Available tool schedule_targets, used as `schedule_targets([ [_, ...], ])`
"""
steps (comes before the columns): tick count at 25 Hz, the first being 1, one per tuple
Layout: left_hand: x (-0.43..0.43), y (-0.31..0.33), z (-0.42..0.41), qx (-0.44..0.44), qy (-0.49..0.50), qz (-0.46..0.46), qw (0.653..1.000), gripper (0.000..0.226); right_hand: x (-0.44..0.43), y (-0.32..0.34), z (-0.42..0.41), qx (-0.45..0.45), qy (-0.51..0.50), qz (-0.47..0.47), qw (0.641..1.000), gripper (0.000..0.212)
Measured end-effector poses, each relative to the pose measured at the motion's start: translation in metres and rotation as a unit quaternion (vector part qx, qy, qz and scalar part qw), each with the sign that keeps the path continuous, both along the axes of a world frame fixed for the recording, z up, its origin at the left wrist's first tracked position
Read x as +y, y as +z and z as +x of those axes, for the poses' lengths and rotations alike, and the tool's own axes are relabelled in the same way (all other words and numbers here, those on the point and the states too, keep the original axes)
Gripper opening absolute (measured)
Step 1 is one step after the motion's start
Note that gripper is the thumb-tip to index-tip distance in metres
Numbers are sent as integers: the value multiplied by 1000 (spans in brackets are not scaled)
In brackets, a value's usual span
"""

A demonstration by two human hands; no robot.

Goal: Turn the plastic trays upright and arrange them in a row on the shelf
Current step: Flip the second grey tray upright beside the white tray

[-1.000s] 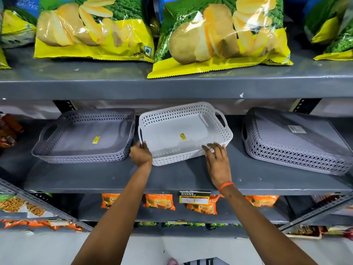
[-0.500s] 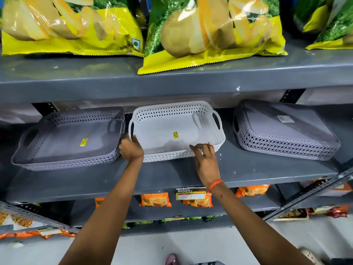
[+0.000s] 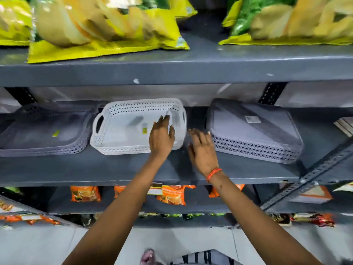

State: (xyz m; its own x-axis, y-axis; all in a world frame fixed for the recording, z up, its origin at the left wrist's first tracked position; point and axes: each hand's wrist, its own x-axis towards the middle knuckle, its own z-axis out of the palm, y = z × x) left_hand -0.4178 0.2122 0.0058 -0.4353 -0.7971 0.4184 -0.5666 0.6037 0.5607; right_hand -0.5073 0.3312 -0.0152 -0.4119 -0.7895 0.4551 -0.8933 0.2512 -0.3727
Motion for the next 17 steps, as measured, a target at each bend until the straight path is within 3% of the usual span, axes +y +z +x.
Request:
schedule_targets([
  [3,28,1,-43,13,-67,12,998,43,31,7,-53,8,-56,17,998,49],
  [7,46,-11,-81,-45,-126,21,991,55,67,0,-104,-3,-138,40,990,55],
  [12,42,-25,-95,-75,-149,70,984,69,99,-12,-142,-33,-259,-12,965,53],
  [14,38,-28,-95,-87,-158,94,979,74,107,-15,-155,-92,-323,-24,942,58],
  [17,33,-31,-95,-100,-189,149,965,78,115,-15,-172,-287,-405,-64,866,64],
])
